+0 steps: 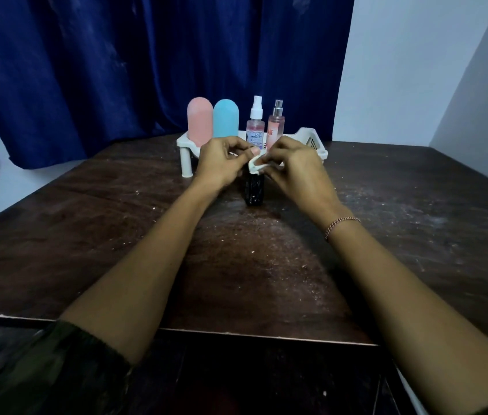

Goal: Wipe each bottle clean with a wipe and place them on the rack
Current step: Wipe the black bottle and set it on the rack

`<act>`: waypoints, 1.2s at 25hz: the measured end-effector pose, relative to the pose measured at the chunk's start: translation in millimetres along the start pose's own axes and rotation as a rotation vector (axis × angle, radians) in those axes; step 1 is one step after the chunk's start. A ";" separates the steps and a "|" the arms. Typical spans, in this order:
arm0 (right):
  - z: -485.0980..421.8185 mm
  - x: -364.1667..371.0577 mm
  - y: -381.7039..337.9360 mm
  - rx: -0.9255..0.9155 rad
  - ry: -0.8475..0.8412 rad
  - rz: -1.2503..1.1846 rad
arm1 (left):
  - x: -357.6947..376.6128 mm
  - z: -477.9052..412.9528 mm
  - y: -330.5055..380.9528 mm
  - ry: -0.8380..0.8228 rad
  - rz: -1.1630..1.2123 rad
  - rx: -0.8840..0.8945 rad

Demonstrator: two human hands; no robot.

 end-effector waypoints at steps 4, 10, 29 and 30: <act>2.0 1.6 -0.6 0.033 -0.083 0.026 | -0.2 0.8 -0.6 0.010 0.048 -0.016; 1.4 3.0 -1.1 0.078 -0.058 0.003 | 1.7 0.1 -3.4 0.018 0.057 -0.021; 6.1 9.4 -15.7 0.057 -0.208 0.097 | 5.4 0.8 -5.0 0.036 0.048 -0.041; 6.0 9.0 -16.3 0.055 -0.184 0.094 | 5.4 0.5 -5.3 0.041 0.029 -0.029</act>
Point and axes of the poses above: each hand's wrist, its own z-axis away from the middle knuckle, its own x-axis out of the palm, y = z × x, the point moved 1 cm from there along -z, towards the middle knuckle, and after that the axes turned 5 degrees about -y, right-handed, at the moved point
